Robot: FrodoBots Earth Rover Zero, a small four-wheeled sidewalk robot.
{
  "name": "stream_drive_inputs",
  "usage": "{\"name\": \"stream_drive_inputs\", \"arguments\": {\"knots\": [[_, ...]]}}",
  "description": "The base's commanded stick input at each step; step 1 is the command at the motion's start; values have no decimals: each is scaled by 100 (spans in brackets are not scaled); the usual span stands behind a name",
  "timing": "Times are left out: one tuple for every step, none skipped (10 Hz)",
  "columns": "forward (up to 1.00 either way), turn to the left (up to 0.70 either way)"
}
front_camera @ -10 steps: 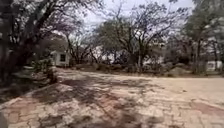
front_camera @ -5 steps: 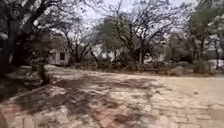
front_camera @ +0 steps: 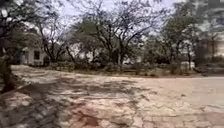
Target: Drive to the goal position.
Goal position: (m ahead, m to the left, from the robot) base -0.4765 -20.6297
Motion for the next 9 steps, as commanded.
{"name": "stream_drive_inputs", "arguments": {"knots": [[70,0],[70,0],[70,-8],[70,-25],[70,-35],[70,-35],[70,-35],[70,-35],[70,-35]]}}
